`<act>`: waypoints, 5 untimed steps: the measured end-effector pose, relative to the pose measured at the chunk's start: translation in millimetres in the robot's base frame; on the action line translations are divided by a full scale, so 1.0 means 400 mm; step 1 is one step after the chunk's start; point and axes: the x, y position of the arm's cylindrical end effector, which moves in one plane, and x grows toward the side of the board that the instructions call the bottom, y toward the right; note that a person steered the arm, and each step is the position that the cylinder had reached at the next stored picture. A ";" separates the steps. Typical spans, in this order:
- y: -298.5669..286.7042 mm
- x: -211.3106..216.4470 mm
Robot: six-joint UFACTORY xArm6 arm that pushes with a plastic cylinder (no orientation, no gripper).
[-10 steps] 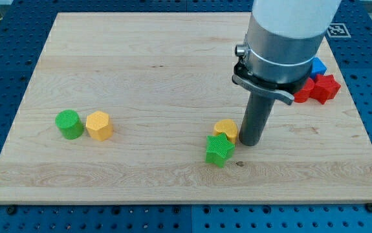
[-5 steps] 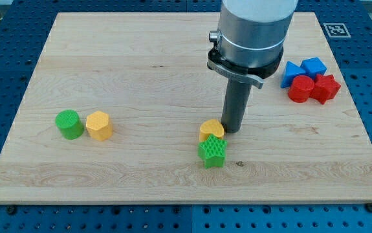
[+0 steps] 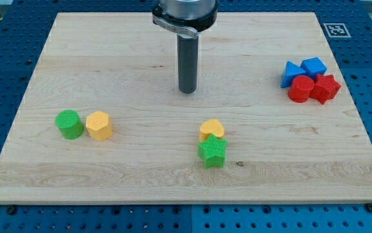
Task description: Move your hand to the left of the green star
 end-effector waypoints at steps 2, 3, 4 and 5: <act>-0.101 0.009; -0.107 0.134; -0.107 0.152; -0.107 0.246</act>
